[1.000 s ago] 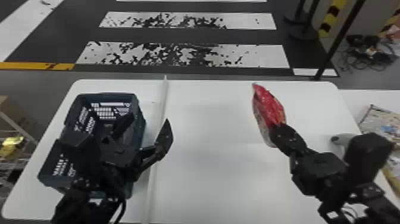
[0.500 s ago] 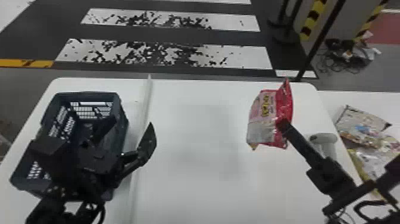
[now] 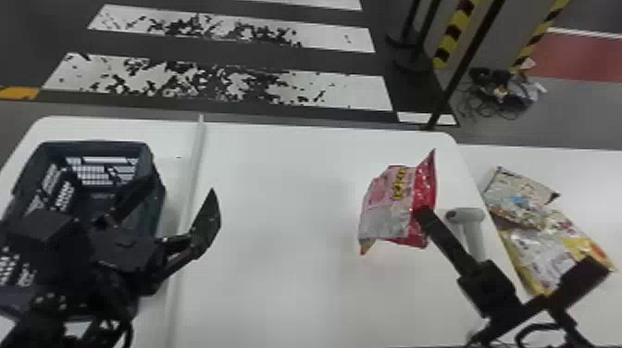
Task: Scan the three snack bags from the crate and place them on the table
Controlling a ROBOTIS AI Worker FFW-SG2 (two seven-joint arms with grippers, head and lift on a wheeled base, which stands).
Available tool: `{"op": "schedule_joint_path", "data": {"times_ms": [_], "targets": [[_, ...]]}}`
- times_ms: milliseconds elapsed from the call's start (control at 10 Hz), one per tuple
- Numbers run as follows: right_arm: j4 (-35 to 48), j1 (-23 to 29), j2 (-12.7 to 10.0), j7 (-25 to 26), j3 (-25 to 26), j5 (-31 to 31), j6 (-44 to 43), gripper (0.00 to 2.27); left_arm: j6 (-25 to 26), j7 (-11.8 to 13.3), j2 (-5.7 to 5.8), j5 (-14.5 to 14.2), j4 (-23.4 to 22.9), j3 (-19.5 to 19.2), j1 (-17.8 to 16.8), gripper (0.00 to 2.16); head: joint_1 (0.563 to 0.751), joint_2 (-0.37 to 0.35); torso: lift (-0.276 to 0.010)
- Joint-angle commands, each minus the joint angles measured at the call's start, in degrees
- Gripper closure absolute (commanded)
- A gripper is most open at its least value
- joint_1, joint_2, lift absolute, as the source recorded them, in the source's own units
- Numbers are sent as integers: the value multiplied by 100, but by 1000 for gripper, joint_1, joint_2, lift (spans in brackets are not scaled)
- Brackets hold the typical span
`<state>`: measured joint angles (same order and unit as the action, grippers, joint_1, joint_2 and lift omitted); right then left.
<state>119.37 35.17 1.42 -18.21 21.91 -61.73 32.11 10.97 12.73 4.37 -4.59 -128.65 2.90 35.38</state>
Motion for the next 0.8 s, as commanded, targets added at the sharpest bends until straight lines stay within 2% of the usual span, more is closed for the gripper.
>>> {"op": "schedule_joint_path", "data": {"times_ms": [0, 200, 500, 600, 700], "targets": [[-89, -1, -147, 107, 15, 240, -50, 2250, 7, -17, -6, 81, 33, 52, -31, 29, 695, -156, -62], [-195, -19, -147, 274, -38, 556, -86, 2250, -11, -25, -6, 133, 50, 105, -49, 29, 695, -178, -62], [-300, 43, -147, 582, 85, 556, -68, 2229, -11, -25, -6, 142, 68, 149, -49, 29, 695, -203, -62], [-291, 113, -147, 784, 121, 556, -50, 1663, -11, -25, 3, 151, 59, 184, -49, 29, 695, -216, -62], [-256, 183, -147, 1056, 138, 565, -33, 309, -28, -25, -6, 151, 59, 193, -49, 29, 695, -225, -62]]}}
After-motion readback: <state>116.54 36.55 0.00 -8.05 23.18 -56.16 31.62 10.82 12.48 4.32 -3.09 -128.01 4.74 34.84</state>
